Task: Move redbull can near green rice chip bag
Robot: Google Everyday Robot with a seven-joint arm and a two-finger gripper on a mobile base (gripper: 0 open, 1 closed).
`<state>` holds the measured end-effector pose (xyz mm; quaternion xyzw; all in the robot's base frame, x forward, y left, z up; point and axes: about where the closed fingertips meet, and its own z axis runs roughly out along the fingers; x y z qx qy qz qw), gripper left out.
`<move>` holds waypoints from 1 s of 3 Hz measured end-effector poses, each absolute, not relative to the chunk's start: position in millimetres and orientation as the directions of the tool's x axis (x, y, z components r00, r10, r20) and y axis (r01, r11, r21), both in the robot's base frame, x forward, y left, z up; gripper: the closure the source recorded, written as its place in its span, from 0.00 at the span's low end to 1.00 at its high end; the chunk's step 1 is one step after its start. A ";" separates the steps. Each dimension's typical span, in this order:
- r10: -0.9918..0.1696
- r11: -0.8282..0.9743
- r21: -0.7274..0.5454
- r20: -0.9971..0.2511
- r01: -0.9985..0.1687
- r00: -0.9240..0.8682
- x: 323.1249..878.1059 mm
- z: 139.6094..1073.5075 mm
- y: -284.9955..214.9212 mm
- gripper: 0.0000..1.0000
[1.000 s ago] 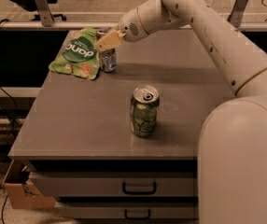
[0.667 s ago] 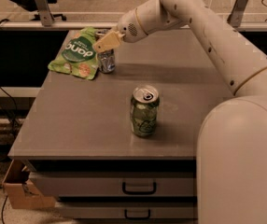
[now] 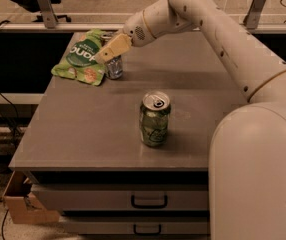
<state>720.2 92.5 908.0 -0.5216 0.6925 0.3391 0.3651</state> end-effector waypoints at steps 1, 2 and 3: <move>-0.475 0.226 0.089 -0.859 -0.970 -0.189 720.2 908.0 92.6 0.00; -0.536 0.234 0.038 -0.829 -0.971 -0.162 709.9 921.7 76.7 0.00; -0.566 0.268 -0.020 -0.812 -0.963 -0.140 691.7 943.4 42.6 0.00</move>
Offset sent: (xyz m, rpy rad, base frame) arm -0.0262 -0.0495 0.0425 -0.1925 -0.0995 -0.0210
